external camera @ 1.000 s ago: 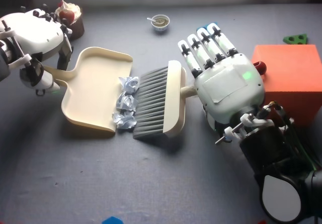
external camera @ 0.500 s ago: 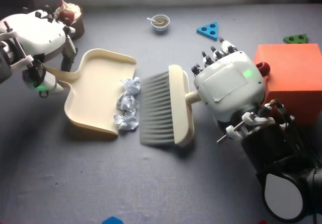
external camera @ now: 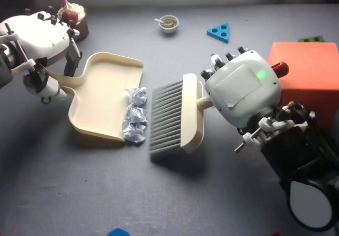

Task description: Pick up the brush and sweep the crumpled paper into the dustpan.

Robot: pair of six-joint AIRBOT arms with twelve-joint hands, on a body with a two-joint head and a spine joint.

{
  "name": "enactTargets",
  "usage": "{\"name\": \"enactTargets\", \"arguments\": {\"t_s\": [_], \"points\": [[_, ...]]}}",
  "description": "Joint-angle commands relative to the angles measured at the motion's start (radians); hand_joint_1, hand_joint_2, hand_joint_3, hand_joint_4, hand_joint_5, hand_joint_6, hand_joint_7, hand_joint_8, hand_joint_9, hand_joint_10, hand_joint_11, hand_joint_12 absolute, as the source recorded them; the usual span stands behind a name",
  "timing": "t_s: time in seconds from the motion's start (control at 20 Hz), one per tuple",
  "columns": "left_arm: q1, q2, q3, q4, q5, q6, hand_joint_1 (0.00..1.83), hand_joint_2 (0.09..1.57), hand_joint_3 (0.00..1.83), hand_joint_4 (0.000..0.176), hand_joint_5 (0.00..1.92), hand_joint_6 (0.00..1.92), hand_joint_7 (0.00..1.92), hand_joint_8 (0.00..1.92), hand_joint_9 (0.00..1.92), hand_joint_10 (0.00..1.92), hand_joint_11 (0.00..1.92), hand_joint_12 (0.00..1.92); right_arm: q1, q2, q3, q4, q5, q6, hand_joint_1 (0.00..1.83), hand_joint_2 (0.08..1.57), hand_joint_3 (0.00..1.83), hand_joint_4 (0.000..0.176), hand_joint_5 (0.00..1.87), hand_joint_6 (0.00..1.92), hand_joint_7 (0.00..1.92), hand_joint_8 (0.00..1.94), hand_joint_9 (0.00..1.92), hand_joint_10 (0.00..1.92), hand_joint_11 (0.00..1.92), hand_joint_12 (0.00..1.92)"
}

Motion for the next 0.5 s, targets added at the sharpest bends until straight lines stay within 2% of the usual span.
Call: {"name": "enactTargets", "arguments": {"t_s": [0.0, 0.05, 0.1, 0.15, 0.2, 0.35, 0.4, 0.45], "points": [[-0.013, -0.003, 0.003, 0.014, -0.096, 0.009, 1.02, 1.12, 0.0, 0.151, 0.97, 0.99, 0.26, 0.0, 0.18, 0.0, 0.0, 0.38, 0.004, 0.018, -0.006, -0.085, -0.096, -0.026, 1.55, 1.22, 0.0, 0.0, 0.94, 1.92, 0.72, 1.94, 1.29, 1.92, 1.49, 1.92], [-0.013, -0.004, 0.003, 0.014, -0.096, 0.009, 1.05, 1.1, 0.0, 0.101, 1.0, 0.94, 0.28, 0.0, 0.2, 0.0, 0.0, 0.46, 0.005, 0.023, -0.012, -0.085, -0.096, -0.043, 1.53, 1.23, 0.0, 0.0, 0.92, 1.92, 0.71, 1.94, 1.28, 1.92, 1.47, 1.92], [-0.013, -0.004, 0.003, 0.014, -0.097, 0.009, 1.05, 1.1, 0.0, 0.118, 1.01, 0.93, 0.3, 0.01, 0.21, 0.0, 0.0, 0.49, 0.007, 0.031, -0.021, -0.086, -0.096, -0.063, 1.5, 1.23, 0.0, 0.0, 0.94, 1.92, 0.83, 1.94, 1.28, 1.92, 1.47, 1.92], [-0.012, -0.004, 0.004, 0.014, -0.095, 0.009, 1.04, 1.1, 0.0, 0.131, 1.01, 0.93, 0.29, 0.0, 0.2, 0.0, 0.0, 0.47, 0.011, 0.04, -0.032, -0.086, -0.096, -0.075, 1.49, 1.23, 0.0, 0.0, 0.96, 1.92, 0.84, 1.94, 1.27, 1.92, 1.46, 1.92], [-0.012, -0.004, 0.004, 0.015, -0.09, 0.009, 1.05, 1.1, 0.0, 0.113, 1.0, 0.94, 0.29, 0.0, 0.2, 0.0, 0.0, 0.41, 0.018, 0.053, -0.046, -0.087, -0.096, -0.085, 1.49, 1.22, 0.0, 0.0, 0.97, 1.92, 0.88, 1.94, 1.28, 1.92, 1.47, 1.92], [-0.01, -0.003, 0.007, 0.017, -0.089, 0.009, 1.04, 1.11, 0.0, 0.135, 0.99, 0.96, 0.26, 0.0, 0.2, 0.0, 0.0, 0.45, 0.053, 0.075, -0.068, -0.088, -0.085, -0.144, 1.49, 1.2, 0.0, 0.0, 0.92, 1.92, 0.93, 1.94, 1.26, 1.92, 1.46, 1.92], [-0.01, -0.002, 0.008, 0.017, -0.091, 0.009, 1.06, 1.11, 0.0, 0.074, 1.0, 0.95, 0.27, 0.0, 0.2, 0.0, 0.0, 0.42, 0.072, 0.08, -0.075, -0.088, -0.08, -0.168, 1.49, 1.19, 0.0, 0.0, 0.88, 1.92, 0.97, 1.94, 1.26, 1.92, 1.46, 1.92], [-0.01, -0.001, 0.008, 0.017, -0.091, 0.009, 1.03, 1.11, 0.0, 0.129, 0.98, 0.97, 0.28, 0.0, 0.2, 0.0, 0.0, 0.45, 0.087, 0.083, -0.08, -0.088, -0.076, -0.176, 1.49, 1.18, 0.0, 0.0, 0.85, 1.92, 0.99, 1.94, 1.26, 1.92, 1.46, 1.92]]}}
